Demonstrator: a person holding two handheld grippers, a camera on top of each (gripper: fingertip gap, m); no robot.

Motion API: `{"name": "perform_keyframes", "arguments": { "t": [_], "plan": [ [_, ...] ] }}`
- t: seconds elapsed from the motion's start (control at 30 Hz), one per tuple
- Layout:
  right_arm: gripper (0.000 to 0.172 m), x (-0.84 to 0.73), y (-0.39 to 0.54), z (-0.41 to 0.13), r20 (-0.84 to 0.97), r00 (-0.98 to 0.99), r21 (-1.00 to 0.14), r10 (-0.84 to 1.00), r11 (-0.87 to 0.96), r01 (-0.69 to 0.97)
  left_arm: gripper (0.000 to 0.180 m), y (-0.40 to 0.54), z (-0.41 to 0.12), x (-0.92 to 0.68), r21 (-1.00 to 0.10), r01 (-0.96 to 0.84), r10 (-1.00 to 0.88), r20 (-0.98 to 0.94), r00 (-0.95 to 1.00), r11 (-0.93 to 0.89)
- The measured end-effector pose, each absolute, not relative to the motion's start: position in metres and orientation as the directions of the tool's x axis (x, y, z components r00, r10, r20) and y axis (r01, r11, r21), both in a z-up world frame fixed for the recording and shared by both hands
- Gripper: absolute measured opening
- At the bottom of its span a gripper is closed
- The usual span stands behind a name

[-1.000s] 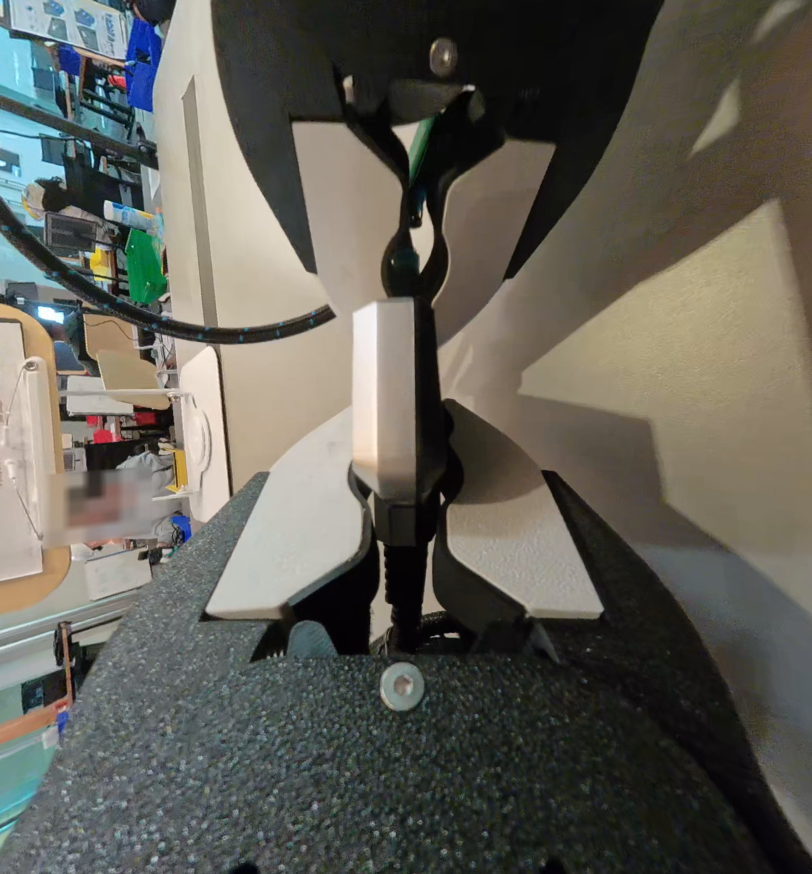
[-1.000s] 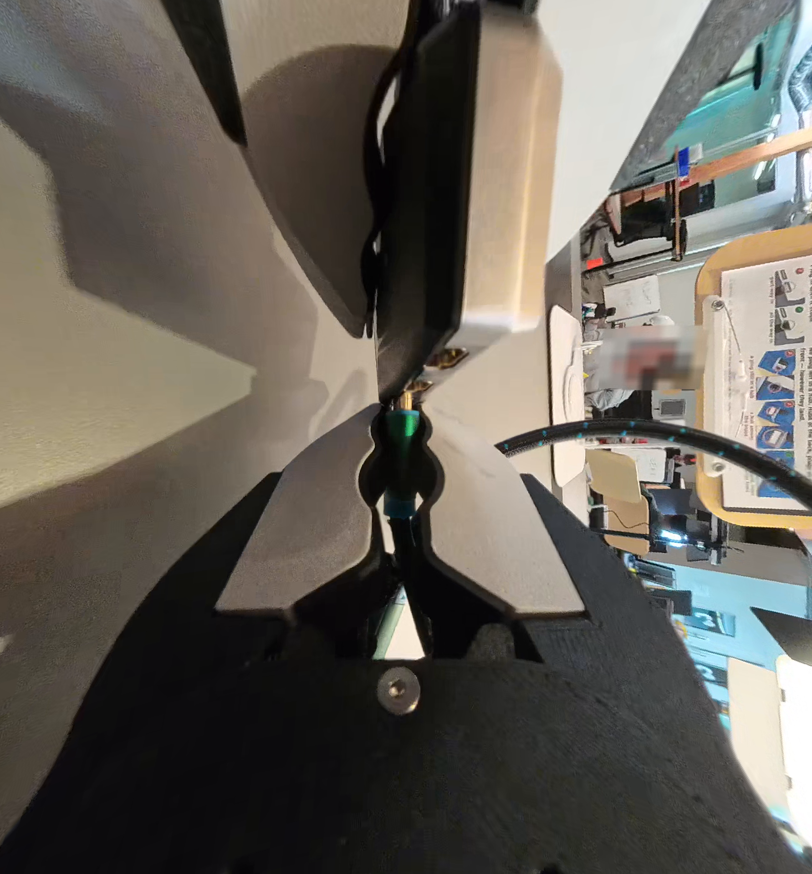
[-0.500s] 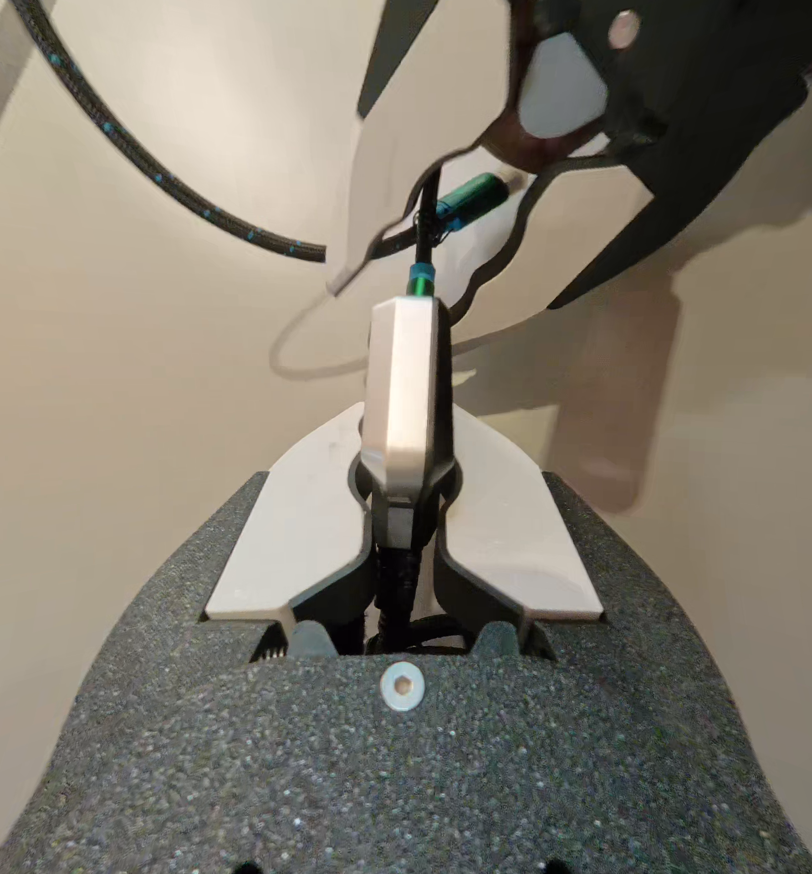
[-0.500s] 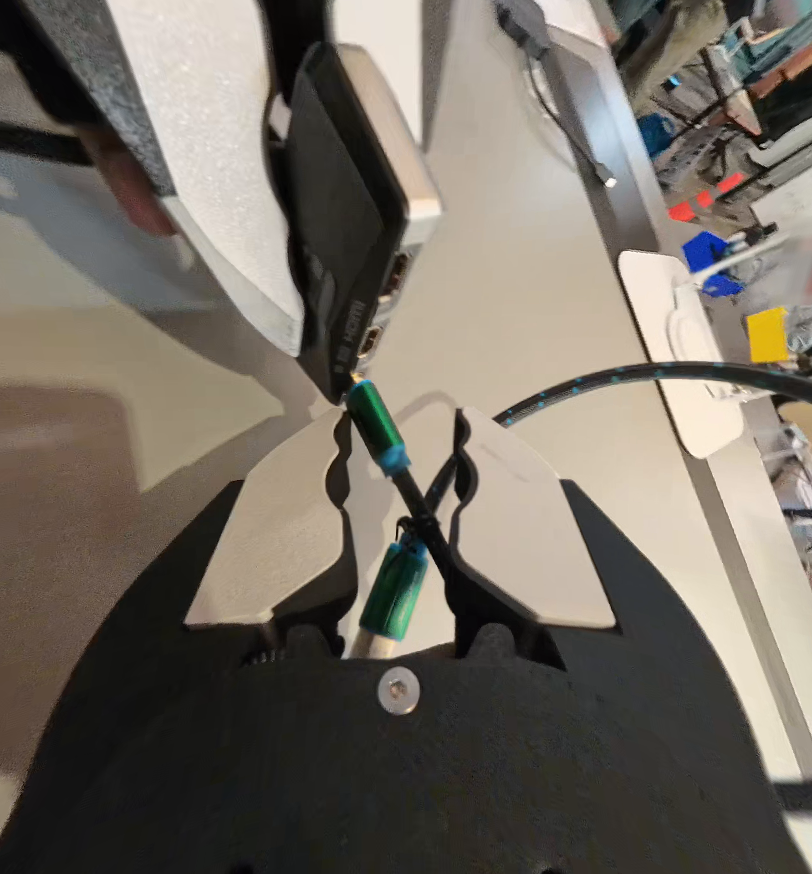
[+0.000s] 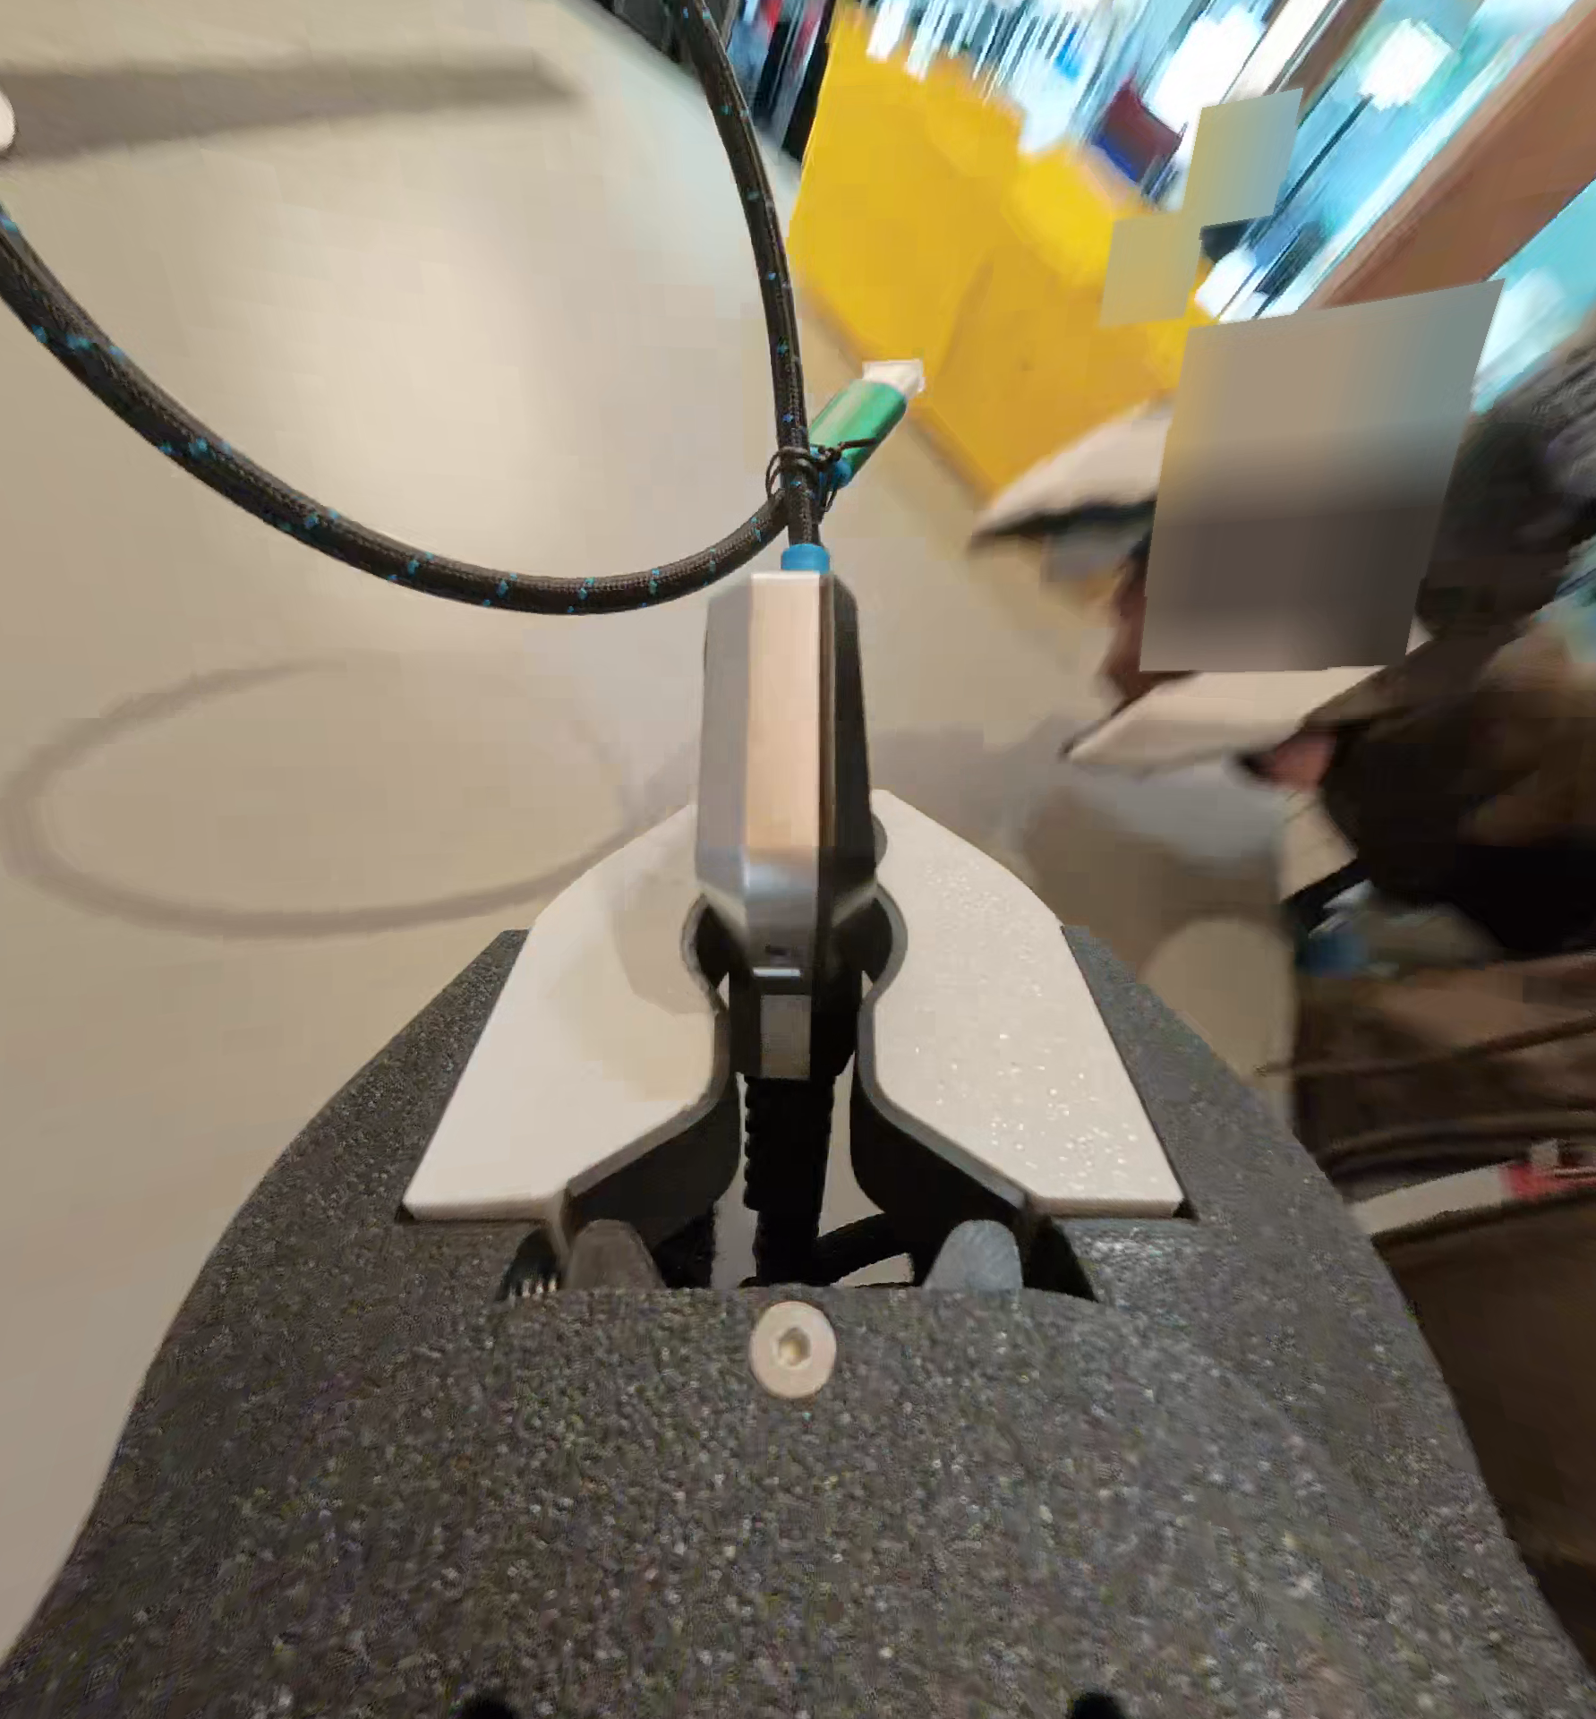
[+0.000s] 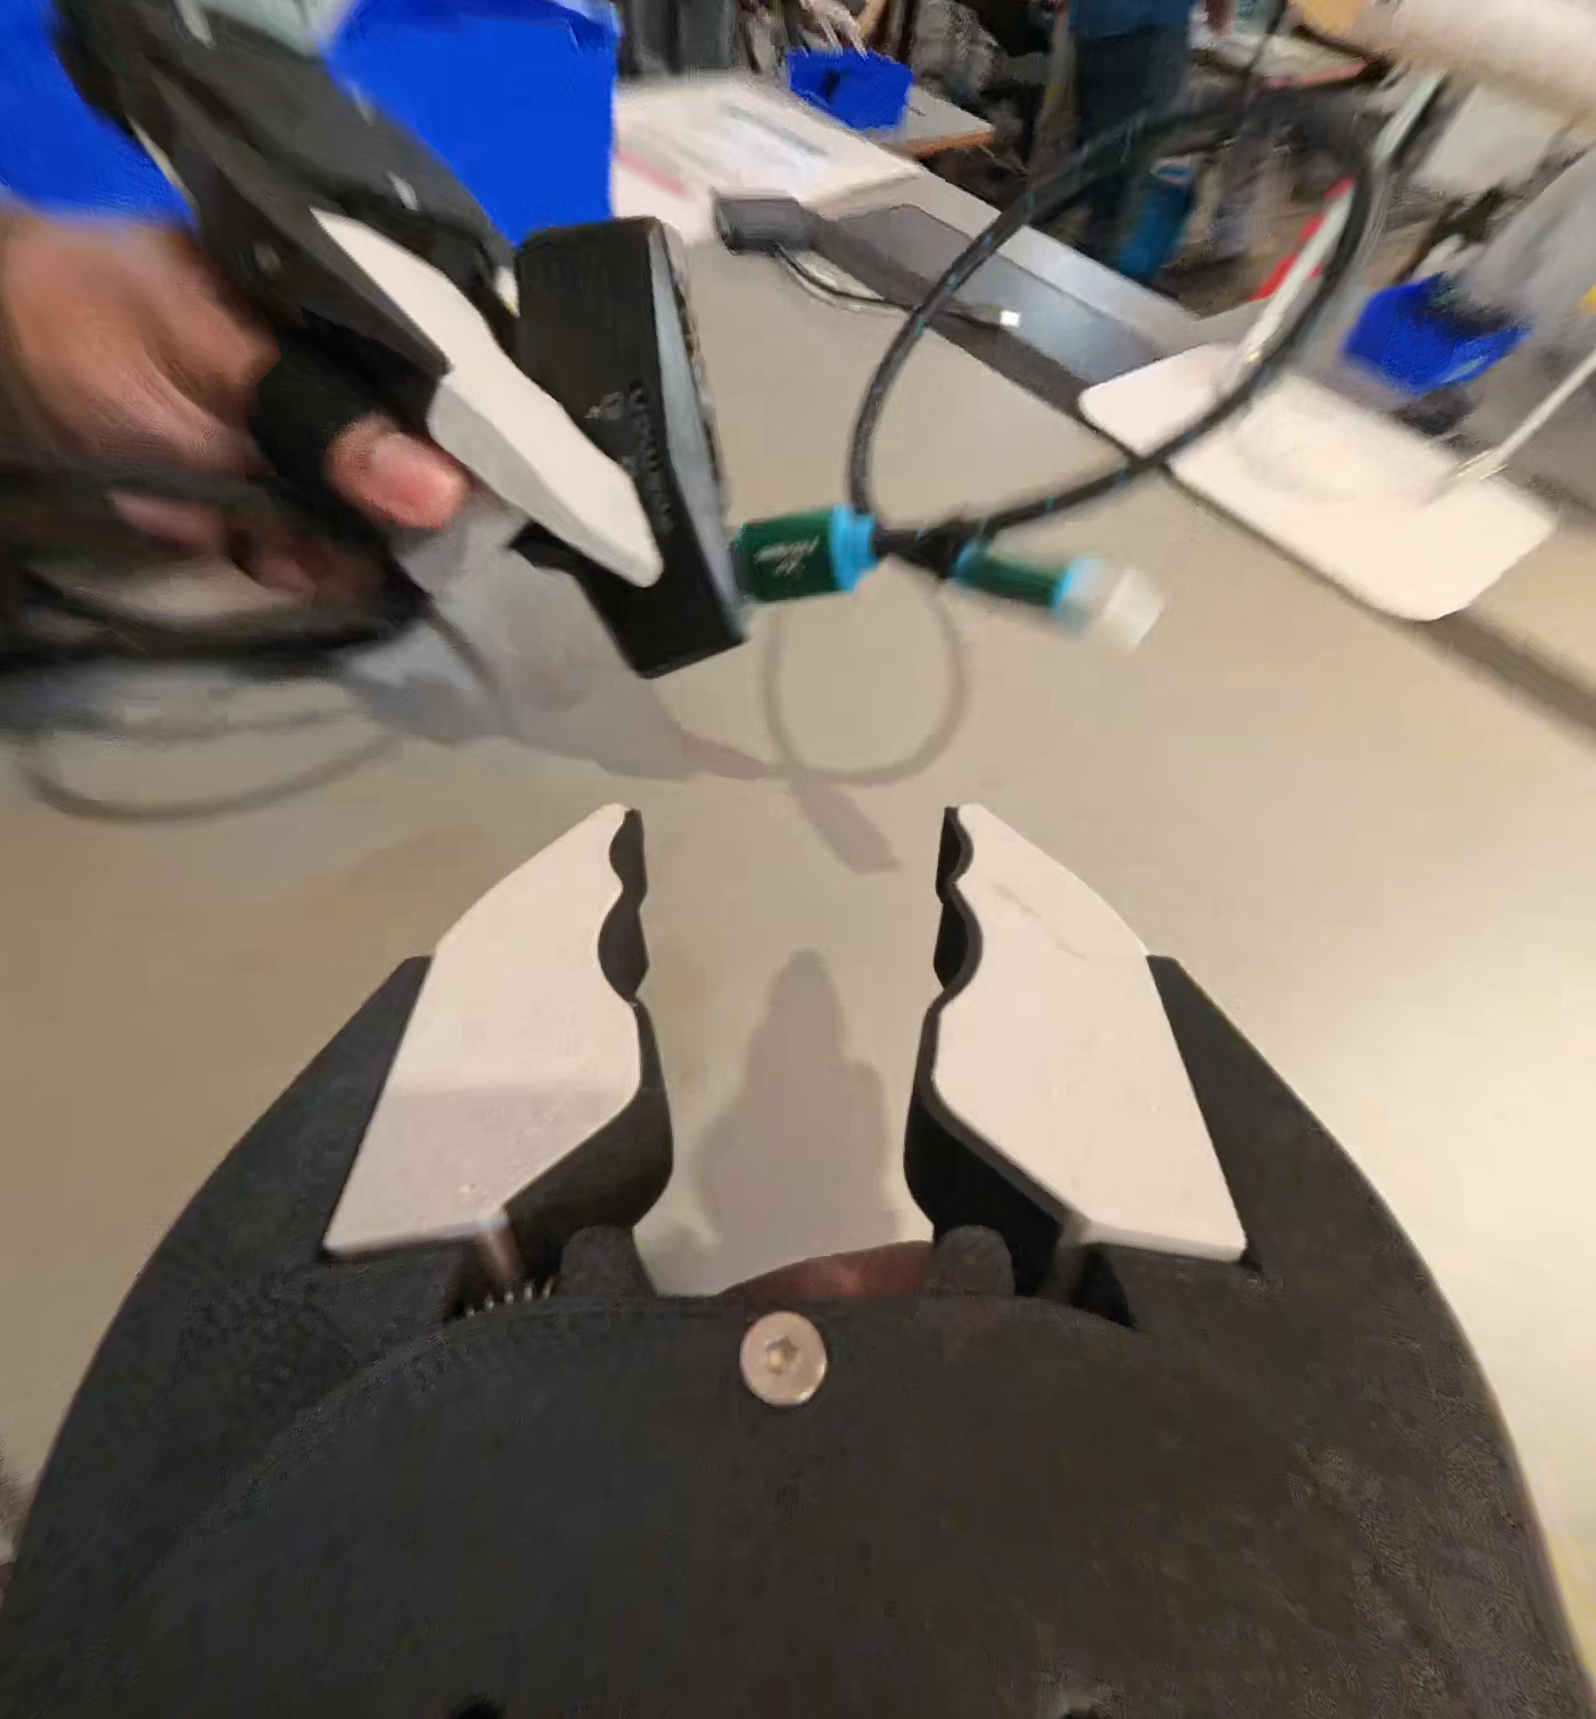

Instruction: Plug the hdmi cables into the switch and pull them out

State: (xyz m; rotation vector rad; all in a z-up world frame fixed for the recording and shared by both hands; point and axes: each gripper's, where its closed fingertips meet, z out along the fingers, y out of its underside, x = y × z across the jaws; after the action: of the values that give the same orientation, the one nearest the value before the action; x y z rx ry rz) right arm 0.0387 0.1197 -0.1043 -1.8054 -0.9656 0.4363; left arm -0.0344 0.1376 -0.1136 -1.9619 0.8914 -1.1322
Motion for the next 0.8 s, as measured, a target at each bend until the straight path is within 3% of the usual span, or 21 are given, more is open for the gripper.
{"name": "perform_keyframes", "arguments": {
  "t": [0.03,0.13,0.33,0.47,0.53,0.67,0.8],
  "plan": [
    [0.059,0.033,0.117,-0.104,-0.003,0.616,-0.917,0.788,-0.248,0.313,0.023,0.139,-0.102,-0.033,-0.831,-0.131,-0.811,0.473,0.344,-0.541],
    [0.053,0.019,0.121,-0.095,-0.319,0.562,-0.911,0.763,-0.411,0.042,0.023,0.141,-0.082,-0.031,-0.806,0.053,-0.774,0.583,0.245,-0.590],
    [0.041,-0.005,0.148,-0.068,-0.609,0.348,-0.793,0.713,-0.553,-0.256,0.023,0.129,-0.080,-0.021,-0.766,0.172,-0.755,0.641,0.140,-0.619],
    [0.033,-0.025,0.144,-0.067,-0.636,0.254,-0.771,0.728,-0.590,-0.238,0.023,0.117,-0.080,-0.014,-0.777,0.188,-0.770,0.626,0.123,-0.601],
    [0.014,-0.029,0.142,-0.064,-0.631,0.224,-0.774,0.743,-0.581,-0.254,0.024,0.114,-0.084,-0.012,-0.781,0.173,-0.770,0.623,0.140,-0.600],
    [0.014,-0.031,0.138,-0.068,-0.566,0.235,-0.819,0.790,-0.507,-0.268,0.023,0.110,-0.092,-0.014,-0.807,0.142,-0.782,0.591,0.200,-0.573],
    [0.012,-0.029,0.131,-0.066,-0.571,0.139,-0.790,0.809,-0.495,-0.362,0.024,0.104,-0.096,-0.013,-0.858,0.108,-0.811,0.510,0.287,-0.502]
  ]
}}
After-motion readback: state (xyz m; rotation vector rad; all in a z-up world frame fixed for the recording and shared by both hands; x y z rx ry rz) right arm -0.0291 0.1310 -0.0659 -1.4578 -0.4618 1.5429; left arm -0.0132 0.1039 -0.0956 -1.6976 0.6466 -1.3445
